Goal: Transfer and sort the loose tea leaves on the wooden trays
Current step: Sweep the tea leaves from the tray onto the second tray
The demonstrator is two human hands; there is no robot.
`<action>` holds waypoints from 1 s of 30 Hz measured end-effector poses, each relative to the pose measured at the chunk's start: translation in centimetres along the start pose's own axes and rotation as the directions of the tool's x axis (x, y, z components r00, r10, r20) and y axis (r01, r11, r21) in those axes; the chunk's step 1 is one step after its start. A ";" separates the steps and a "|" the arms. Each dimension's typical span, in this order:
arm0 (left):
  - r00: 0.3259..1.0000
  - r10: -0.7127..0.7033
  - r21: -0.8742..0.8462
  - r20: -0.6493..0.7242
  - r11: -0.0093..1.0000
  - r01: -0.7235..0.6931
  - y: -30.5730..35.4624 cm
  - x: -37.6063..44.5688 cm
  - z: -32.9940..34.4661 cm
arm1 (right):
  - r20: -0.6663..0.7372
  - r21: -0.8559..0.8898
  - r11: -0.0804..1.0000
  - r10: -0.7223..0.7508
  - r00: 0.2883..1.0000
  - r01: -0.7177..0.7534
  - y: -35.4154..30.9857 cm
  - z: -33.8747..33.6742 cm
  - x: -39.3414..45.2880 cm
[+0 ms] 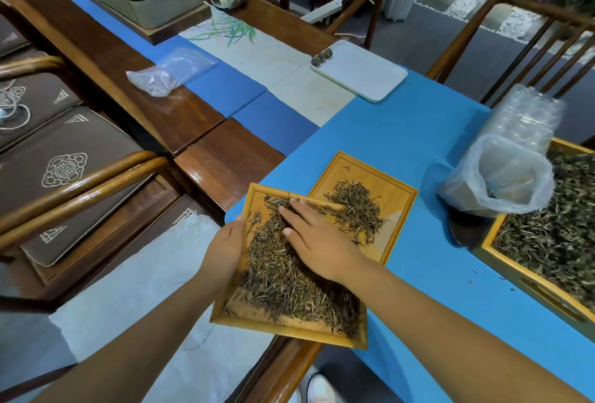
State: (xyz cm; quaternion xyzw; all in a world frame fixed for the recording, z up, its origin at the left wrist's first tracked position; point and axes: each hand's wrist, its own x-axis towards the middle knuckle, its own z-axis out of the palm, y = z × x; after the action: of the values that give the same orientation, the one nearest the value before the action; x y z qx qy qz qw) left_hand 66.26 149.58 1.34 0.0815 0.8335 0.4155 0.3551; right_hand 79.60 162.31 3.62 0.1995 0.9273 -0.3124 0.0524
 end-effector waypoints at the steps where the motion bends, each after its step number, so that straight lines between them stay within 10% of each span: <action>1: 1.000 0.001 0.022 -0.004 1.000 -0.001 0.0 -0.1 0.1 | 0.011 -0.004 1.000 0.005 1.000 -0.005 -0.2 0.1 0.3; 30: 0.999 0.004 0.028 0.035 1.000 -0.005 -0.5 -0.3 -2.1 | -0.010 -0.019 0.989 0.150 0.989 -0.150 4.6 -0.2 -4.6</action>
State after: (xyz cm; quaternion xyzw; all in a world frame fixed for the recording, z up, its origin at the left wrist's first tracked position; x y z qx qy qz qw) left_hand 65.17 147.78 1.96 0.0956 0.8326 0.4030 0.3677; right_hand 85.62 164.22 2.22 0.2693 0.9130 -0.2974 0.0740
